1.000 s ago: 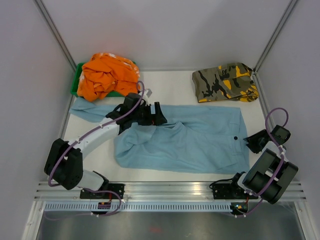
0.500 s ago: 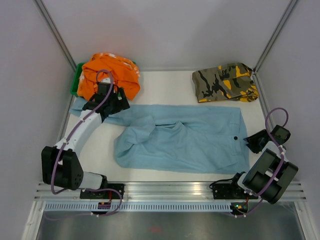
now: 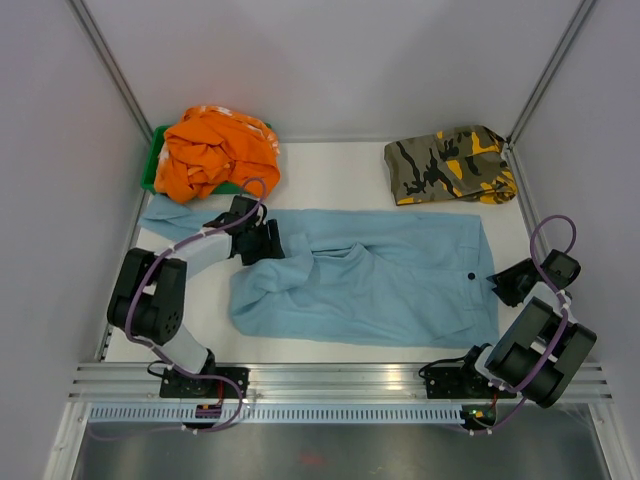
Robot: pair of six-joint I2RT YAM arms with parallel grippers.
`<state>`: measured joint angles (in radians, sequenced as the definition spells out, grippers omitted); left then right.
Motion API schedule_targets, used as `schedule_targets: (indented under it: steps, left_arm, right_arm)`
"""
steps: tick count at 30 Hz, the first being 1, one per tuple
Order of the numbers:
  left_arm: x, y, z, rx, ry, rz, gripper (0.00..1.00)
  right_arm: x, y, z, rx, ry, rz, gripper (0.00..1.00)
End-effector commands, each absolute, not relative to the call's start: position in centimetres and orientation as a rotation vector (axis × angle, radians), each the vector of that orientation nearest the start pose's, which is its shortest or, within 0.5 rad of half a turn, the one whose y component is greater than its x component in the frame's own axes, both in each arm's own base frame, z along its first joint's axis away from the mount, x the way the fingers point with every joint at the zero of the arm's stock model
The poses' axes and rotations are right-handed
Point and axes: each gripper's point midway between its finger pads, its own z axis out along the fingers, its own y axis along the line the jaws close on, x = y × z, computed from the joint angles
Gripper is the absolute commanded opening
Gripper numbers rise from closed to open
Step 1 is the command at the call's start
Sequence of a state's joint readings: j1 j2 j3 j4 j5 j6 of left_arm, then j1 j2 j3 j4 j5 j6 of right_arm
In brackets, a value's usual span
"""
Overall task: Fold and stack the trousers
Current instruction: Flatten the trousers out
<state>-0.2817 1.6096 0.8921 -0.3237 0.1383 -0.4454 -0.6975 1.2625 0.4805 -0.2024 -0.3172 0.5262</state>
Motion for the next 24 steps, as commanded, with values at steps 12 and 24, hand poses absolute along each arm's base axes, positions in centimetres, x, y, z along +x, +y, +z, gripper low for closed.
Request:
schedule_targets:
  steps: [12, 24]
  left_arm:
    - [33.3, -6.7, 14.0, -0.576, 2.308, -0.037, 0.02]
    - [22.8, 5.2, 11.6, -1.377, 2.162, 0.528, 0.31]
  right_arm:
    - [24.5, -11.1, 2.1, 1.333, 2.131, 0.305, 0.44]
    - [24.7, -10.8, 1.5, 1.348, 2.130, 0.341, 0.44]
